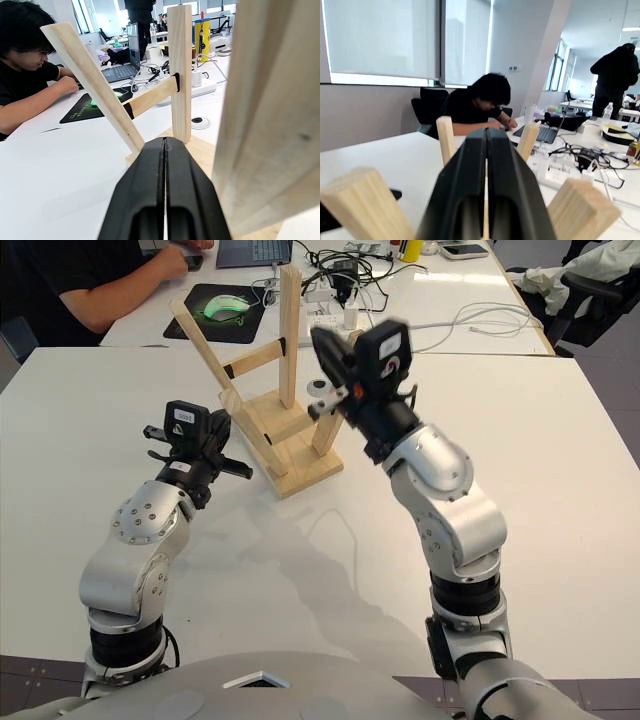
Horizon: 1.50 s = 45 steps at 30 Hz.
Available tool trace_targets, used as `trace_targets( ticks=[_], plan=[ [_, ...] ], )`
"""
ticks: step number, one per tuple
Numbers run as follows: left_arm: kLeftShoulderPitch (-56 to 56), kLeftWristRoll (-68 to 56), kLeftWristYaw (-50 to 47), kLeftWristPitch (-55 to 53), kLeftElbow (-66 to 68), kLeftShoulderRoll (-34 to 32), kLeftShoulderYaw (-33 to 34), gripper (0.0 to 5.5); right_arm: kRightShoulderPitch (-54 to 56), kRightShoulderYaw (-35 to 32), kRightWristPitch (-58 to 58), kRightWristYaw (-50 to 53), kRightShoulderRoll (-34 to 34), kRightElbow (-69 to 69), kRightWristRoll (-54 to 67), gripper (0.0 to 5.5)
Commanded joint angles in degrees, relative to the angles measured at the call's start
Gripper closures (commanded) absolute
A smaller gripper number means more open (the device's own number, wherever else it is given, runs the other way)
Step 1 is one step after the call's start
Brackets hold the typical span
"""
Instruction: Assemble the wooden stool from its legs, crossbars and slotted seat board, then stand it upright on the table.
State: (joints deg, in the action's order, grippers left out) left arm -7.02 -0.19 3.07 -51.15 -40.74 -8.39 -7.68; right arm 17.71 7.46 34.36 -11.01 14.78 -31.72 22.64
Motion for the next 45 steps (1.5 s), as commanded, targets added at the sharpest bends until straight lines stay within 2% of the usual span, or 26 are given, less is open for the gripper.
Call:
trace_targets(
  ticks=[1, 10, 18, 22, 25, 29, 32, 35, 38, 42, 45],
  plan=[
    [-0.88, 0.11, 0.59, -0.10, 1.14, -0.62, 0.72, 5.50, -0.69, -0.08, -2.01, 0.69, -0.18, 3.55, -3.89, 5.48],
    [-0.75, 0.09, 1.32, 0.14, 1.50, -0.44, 0.25, 5.50, 0.80, 0.75, -3.03, 2.99, -4.39, 3.22, -7.73, 5.48],
    [-1.48, -0.31, 2.00, -0.05, 1.59, -0.11, -0.23, 5.50, 1.83, 5.45, -2.33, 7.16, -8.97, 9.63, -15.58, 5.48],
    [-2.13, -0.30, 2.21, 0.08, 1.99, 0.00, -0.23, 5.50, 1.49, 8.27, 10.63, 4.48, -8.19, 15.73, -15.38, 5.48],
    [-2.21, -0.19, 1.94, 0.09, 1.92, 0.13, -0.04, 5.50, 1.04, 7.96, 15.38, 2.08, -7.90, 13.27, -13.13, 5.48],
    [-1.81, 0.02, 1.42, 0.23, 1.74, 0.46, 0.05, 5.50, 3.57, 3.23, 9.89, 1.20, -10.58, 10.02, -10.46, 5.48],
    [-1.72, 0.04, 1.21, 0.44, 1.87, 0.60, 0.06, 5.50, 6.06, -1.31, 0.92, 2.27, -12.73, 9.28, -9.75, 5.48],
    [-1.98, -0.03, 1.31, 0.61, 2.22, 0.56, 0.03, 5.50, 7.72, -2.94, -7.15, 3.80, -13.20, 9.53, -12.06, 5.48],
    [-2.15, -0.06, 1.51, 0.75, 2.47, 0.53, -0.06, 5.50, 7.69, -1.89, -9.28, 4.59, -12.66, 11.09, -14.62, 5.48],
    [-2.44, -0.07, 1.47, 0.65, 2.47, 0.63, -0.09, 5.50, 4.42, 3.30, 5.86, 3.38, -11.06, 17.68, -15.97, 5.48],
    [-2.92, -0.16, 1.59, 0.65, 2.61, 0.64, -0.02, 5.50, 2.02, 6.70, 16.87, 0.34, -9.00, 17.70, -14.02, 5.48]
  ],
)
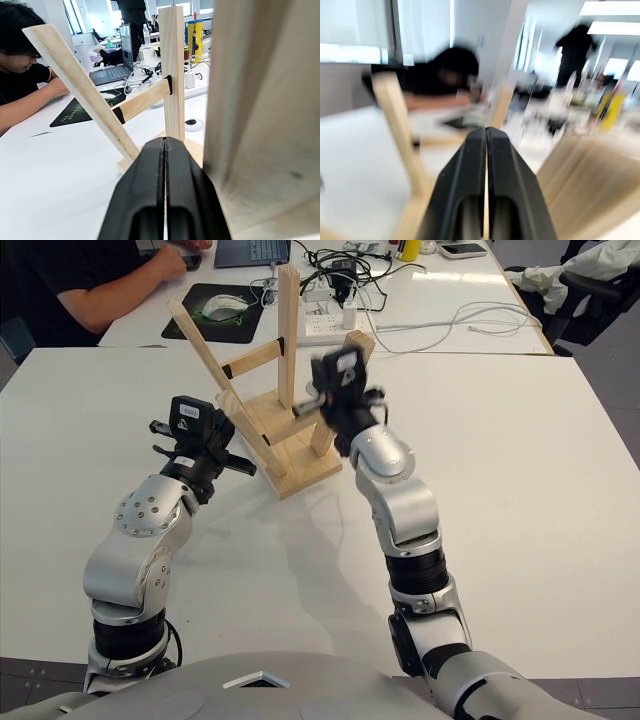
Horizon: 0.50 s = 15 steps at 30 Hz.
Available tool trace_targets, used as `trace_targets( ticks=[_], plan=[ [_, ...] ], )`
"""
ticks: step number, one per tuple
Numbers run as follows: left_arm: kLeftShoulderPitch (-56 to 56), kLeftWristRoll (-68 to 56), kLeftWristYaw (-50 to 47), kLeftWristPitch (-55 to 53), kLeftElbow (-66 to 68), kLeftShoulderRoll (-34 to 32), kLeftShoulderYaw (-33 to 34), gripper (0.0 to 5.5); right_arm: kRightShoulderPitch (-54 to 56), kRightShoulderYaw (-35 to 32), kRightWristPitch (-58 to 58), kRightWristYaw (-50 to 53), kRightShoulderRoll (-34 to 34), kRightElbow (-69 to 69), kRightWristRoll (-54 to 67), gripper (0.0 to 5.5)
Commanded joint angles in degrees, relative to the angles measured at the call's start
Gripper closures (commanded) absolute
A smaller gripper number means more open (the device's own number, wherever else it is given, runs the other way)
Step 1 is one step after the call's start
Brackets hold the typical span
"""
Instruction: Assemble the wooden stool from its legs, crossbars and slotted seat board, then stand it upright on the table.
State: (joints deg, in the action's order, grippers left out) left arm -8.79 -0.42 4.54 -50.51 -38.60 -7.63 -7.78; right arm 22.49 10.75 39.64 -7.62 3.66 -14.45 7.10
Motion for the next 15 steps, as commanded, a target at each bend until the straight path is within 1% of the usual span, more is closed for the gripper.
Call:
trace_targets(
  ticks=[1, 3, 5, 7, 8, 10, 11, 13, 15],
  plan=[
    [-1.18, 0.07, 0.15, -0.01, 0.43, -0.16, 0.15, 5.50, -3.29, 3.17, 13.45, -3.58, 1.69, -0.80, 2.80, 5.48],
    [-1.05, 0.19, -0.02, -0.03, 0.21, -0.16, 0.30, 5.50, -2.16, 1.20, 10.49, -4.89, 0.27, -3.95, 5.14, 5.48],
    [-0.77, 0.31, -0.22, 0.16, 0.19, -0.11, 0.41, 5.50, -0.25, -3.26, 3.43, -5.09, -2.46, -6.80, 7.98, 5.48],
    [-0.58, 0.44, -0.48, 0.25, 0.21, 0.02, 0.57, 5.50, 2.82, -9.07, -2.56, -4.51, -5.22, -8.61, 11.91, 5.48],
    [-0.51, 0.55, -0.64, 0.36, 0.24, 0.07, 0.67, 5.50, 5.77, -12.63, -5.67, -4.13, -5.29, -8.82, 13.69, 5.48],
    [-0.56, 0.59, -0.76, 0.58, 0.46, 0.05, 0.94, 5.50, 10.48, -18.37, -8.90, -2.39, -4.54, -7.55, 15.85, 5.48],
    [-0.67, 0.61, -0.82, 0.72, 0.52, -0.01, 1.12, 5.50, 13.21, -22.45, -9.73, -1.00, -3.49, -5.36, 17.78, 5.48],
    [-0.78, 0.55, -0.80, 0.95, 0.67, -0.14, 1.54, 5.50, 17.07, -29.54, -11.58, 0.91, -0.37, 0.39, 20.14, 5.48],
    [-0.69, 0.65, -1.00, 1.09, 0.62, -0.09, 1.88, 5.50, 18.40, -33.71, -14.59, 1.96, 3.57, 7.36, 18.90, 5.48]
  ],
)
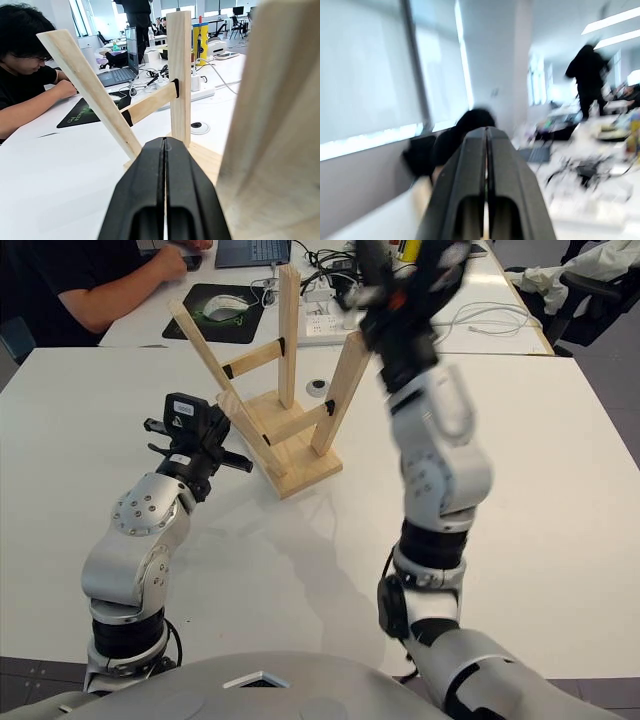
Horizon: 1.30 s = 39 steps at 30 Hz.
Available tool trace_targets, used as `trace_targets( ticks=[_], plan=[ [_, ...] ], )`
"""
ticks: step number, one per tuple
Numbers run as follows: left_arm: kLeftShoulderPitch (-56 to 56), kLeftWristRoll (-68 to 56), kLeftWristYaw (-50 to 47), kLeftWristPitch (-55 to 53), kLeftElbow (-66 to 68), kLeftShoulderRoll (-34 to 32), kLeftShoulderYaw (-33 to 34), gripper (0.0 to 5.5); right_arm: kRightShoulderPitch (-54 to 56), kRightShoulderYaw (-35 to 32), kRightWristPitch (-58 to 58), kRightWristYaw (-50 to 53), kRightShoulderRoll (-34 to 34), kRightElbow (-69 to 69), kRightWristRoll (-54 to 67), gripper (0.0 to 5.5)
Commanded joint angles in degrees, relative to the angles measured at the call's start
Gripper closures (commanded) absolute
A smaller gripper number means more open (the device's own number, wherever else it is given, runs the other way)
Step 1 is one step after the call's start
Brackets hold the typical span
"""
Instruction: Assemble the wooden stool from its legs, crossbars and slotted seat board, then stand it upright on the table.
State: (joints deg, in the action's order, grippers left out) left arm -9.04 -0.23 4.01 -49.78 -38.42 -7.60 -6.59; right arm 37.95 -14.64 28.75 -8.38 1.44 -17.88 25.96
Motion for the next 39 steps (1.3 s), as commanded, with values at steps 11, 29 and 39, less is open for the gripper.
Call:
trace_targets(
  ticks=[11, 29, 39],
  plan=[
    [0.80, 1.16, -1.94, 0.58, -0.61, 0.93, 0.91, 5.50, 0.23, 3.79, -9.53, -21.00, 14.82, 40.12, -6.28, 5.48],
    [-0.18, 2.07, -3.43, -1.31, 0.15, 0.36, 6.85, 5.50, -15.94, 14.10, 8.47, -23.38, 13.05, 8.13, -0.50, 5.48],
    [-9.29, 1.41, -2.94, -0.73, 9.31, 1.12, 6.50, 5.50, -18.92, 17.53, 12.51, -16.32, 10.84, 1.25, -1.76, 5.48]
  ],
)
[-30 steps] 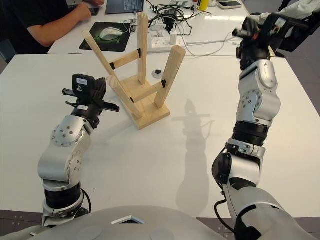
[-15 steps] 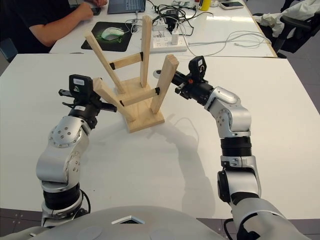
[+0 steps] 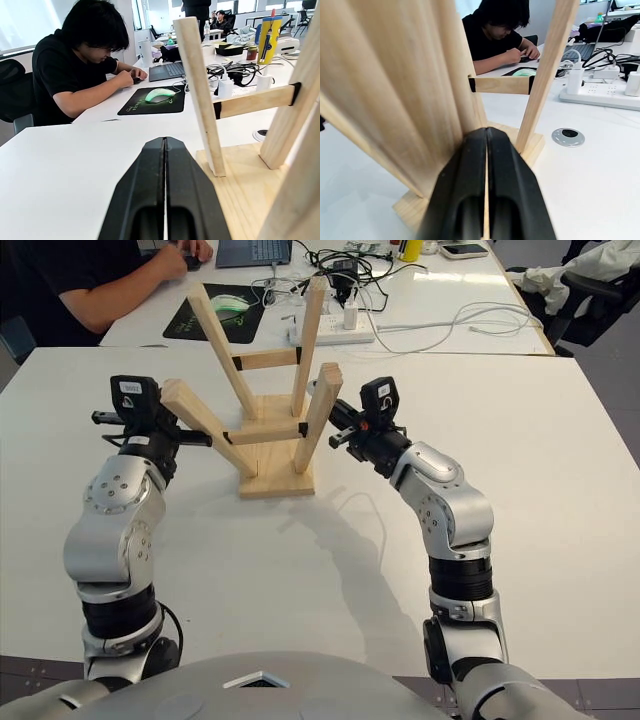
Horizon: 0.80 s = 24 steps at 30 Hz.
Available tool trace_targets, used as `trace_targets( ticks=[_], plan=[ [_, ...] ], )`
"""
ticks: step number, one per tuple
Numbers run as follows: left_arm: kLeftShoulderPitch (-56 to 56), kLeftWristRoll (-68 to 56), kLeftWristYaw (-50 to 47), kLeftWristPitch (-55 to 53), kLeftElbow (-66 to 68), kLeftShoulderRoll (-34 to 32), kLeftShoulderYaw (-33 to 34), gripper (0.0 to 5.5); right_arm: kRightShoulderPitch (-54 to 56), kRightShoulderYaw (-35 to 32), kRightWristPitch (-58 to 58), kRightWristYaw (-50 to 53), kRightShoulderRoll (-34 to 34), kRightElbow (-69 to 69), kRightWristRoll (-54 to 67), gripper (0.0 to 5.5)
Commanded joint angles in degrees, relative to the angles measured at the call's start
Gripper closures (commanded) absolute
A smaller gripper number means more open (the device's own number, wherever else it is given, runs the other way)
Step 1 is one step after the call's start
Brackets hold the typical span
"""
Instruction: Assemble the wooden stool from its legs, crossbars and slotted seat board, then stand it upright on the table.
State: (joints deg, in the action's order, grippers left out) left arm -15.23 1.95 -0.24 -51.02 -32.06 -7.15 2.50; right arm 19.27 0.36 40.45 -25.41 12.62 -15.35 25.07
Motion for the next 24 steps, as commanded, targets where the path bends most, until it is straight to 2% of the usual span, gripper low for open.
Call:
trace_targets(
  ticks=[1, 7, 17, 24],
  plan=[
    [-3.82, -0.75, 1.47, 0.80, 4.03, 0.89, -3.29, 5.50, -0.21, 2.27, 0.42, 1.71, -0.34, -0.93, -1.58, 5.48],
    [-4.84, -1.05, 1.72, 1.25, 7.58, 1.80, -4.70, 5.50, 2.87, 1.27, -0.41, 4.89, -1.22, 0.78, -3.91, 5.48],
    [-8.72, -1.03, 1.01, 9.36, 21.23, 1.33, -0.63, 5.50, 2.89, 2.67, 0.81, 9.06, -2.54, -1.10, -5.75, 5.48],
    [-0.75, -1.61, 2.56, 7.87, 16.24, 0.43, -1.23, 5.50, 1.38, 3.68, -0.40, 13.47, -0.97, -0.39, -12.14, 5.48]
  ],
)
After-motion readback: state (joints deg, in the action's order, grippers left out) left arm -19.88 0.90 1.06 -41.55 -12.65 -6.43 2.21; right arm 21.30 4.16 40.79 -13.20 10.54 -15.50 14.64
